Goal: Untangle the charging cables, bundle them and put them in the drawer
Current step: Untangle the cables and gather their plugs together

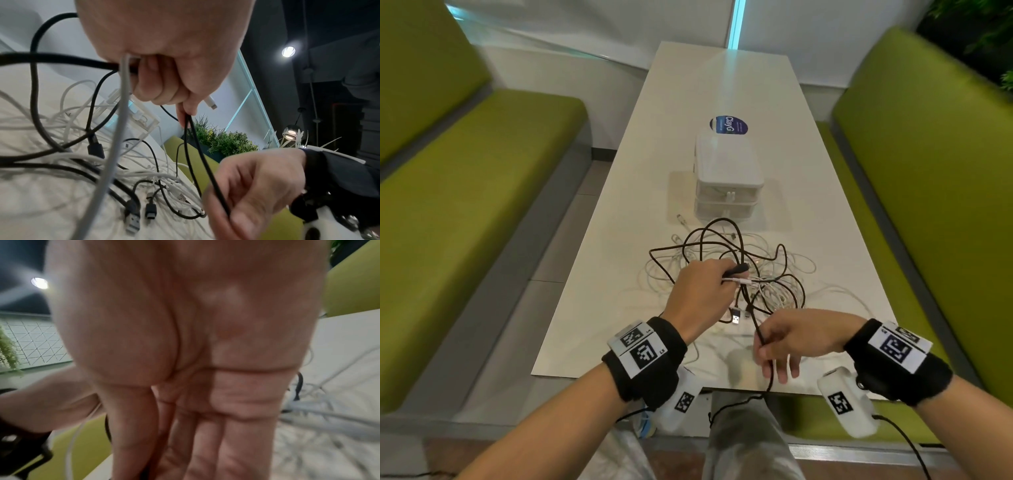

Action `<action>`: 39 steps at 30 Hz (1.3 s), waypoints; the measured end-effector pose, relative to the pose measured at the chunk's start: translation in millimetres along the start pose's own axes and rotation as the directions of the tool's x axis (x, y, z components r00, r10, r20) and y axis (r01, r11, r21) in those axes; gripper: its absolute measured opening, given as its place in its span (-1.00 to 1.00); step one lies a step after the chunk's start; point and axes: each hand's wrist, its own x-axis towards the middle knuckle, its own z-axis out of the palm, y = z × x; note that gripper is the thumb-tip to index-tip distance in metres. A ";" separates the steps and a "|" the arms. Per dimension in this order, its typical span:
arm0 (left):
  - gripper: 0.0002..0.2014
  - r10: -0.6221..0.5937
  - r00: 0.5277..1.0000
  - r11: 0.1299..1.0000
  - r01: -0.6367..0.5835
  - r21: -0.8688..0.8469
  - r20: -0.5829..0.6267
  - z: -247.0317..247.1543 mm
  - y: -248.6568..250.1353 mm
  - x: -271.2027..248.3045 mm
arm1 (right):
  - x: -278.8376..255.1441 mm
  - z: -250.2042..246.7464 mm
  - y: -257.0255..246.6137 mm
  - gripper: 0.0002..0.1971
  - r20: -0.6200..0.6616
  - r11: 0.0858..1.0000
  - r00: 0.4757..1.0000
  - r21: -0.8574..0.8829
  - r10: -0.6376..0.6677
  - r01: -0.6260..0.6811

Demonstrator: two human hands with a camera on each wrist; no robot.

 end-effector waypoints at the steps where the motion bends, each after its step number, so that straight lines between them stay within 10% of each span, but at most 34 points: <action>1: -0.80 0.006 1.000 1.000 -0.006 -0.007 0.005 -1.9 -1.8 -1.4 | -3.5 -4.6 0.0 -0.84 -0.018 1.000 1.000 -0.005 0.006 -0.006; 6: -0.75 0.029 0.993 1.000 -0.030 0.003 0.114 -7.4 -12.0 -12.1 | -35.7 -54.3 -24.7 -0.84 -0.455 0.984 0.888 0.119 -0.064 0.131; 11: -0.74 0.059 0.988 0.998 -0.062 0.012 0.140 -5.1 -9.6 -14.1 | -41.0 -96.5 -75.0 -0.86 -0.819 0.907 0.515 -0.014 -0.252 0.422; 18: -0.77 -0.012 0.972 0.944 -0.066 0.324 0.234 -1.9 -29.9 -20.6 | -23.4 -121.7 -141.4 -0.79 -0.793 0.691 -0.025 -0.545 -0.608 0.474; 20: -0.73 -0.014 0.966 0.930 -0.081 0.359 0.256 1.0 -39.0 -24.8 | -14.4 -115.2 -151.7 -0.72 -0.709 0.637 -0.006 -0.638 -0.706 0.433; 25: -0.70 0.039 0.939 0.922 -0.166 0.351 0.343 1.3 -43.0 -27.7 | 18.6 -83.5 -138.2 -0.76 -0.430 0.522 0.344 -0.816 -0.835 0.247; 30: -0.68 0.071 0.898 0.928 -0.219 0.300 0.434 1.1 -44.3 -35.8 | 21.5 -81.6 -149.6 -0.75 -0.374 0.442 0.315 -0.879 -0.872 0.180; 32: -0.61 0.000 0.867 0.926 -0.188 0.327 0.498 0.4 -45.1 -36.1 | 12.7 -91.1 -162.2 -0.74 -0.523 0.596 0.343 -0.787 -0.781 0.157; 34: -0.59 -0.044 0.856 0.942 -0.136 0.306 0.516 -1.3 -44.1 -35.8 | 8.3 -99.9 -163.1 -0.71 -0.668 0.762 0.491 -0.647 -0.559 -0.012; 39: -0.73 -0.030 0.869 0.968 -0.098 0.232 0.494 -5.8 -40.3 -32.1 | 6.8 -80.1 -125.9 -0.65 -0.724 0.828 0.687 -0.425 -0.068 -0.366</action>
